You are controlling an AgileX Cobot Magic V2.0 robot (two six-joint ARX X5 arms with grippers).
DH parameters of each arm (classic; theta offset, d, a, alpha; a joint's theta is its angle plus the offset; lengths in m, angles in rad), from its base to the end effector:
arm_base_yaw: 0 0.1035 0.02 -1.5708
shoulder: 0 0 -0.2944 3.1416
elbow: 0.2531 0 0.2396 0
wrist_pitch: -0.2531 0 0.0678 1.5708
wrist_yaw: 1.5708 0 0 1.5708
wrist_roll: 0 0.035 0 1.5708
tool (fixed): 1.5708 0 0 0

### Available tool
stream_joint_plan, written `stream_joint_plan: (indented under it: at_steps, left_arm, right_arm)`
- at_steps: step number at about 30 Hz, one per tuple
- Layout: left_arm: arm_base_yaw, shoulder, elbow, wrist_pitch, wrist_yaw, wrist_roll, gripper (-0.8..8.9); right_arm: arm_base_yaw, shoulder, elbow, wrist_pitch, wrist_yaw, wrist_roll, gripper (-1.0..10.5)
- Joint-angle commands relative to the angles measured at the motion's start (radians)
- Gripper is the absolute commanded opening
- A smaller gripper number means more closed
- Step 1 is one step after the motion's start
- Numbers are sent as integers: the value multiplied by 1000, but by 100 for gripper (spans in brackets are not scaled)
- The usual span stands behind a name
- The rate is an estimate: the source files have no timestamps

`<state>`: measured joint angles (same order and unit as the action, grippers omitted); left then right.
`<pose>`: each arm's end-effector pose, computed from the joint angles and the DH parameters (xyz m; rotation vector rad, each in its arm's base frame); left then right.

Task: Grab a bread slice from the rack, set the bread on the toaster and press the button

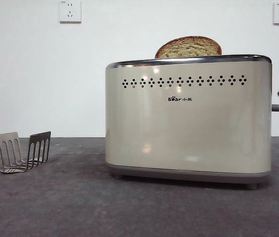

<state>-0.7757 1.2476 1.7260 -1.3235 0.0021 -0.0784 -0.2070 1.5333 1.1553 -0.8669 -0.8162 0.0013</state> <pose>0.1235 -0.1212 0.4658 0.2560 0.8281 -0.6967 0.2754 -0.0318 0.2809 0.6191 1.1010 0.5268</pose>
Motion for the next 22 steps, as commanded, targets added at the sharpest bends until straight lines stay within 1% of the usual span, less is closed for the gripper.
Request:
stream_joint_plan:
  at_steps: [1, 5, 8, 9, 10, 13, 15, 17, 22]
  left_arm:
    - [-2, -4, -2, 3, -3, 11, -8]
    - [-2, -4, -2, 3, -3, 11, -7]
    - [-2, -4, -2, 3, -3, 11, -7]
    - [-2, -4, -2, 3, -2, 11, -4]
    - [-2, -4, -2, 3, -2, 11, -4]
    - [-2, -4, -2, 3, -2, 11, -4]
    - [-2, -4, -2, 3, -2, 11, -4]
    - [-2, -3, -2, 3, -2, 11, -4]
    - [-2, -3, -2, 3, -2, 11, -4]
  right_arm:
    - [3, -57, -14, -2, -3, 2, -7]
    - [3, -209, -14, -2, -3, 2, -7]
    - [3, -360, -13, 5, -1, 0, -7]
    - [3, -411, -11, 8, 14, -3, -7]
    - [3, -459, -1, 7, 47, -3, -7]
    - [3, -580, 69, 1, 210, -3, -7]
    - [3, -634, 140, -14, 293, -3, -2]
    - [3, -653, 211, -42, 314, -3, -2]
    - [3, -650, 346, -135, 319, -3, -2]
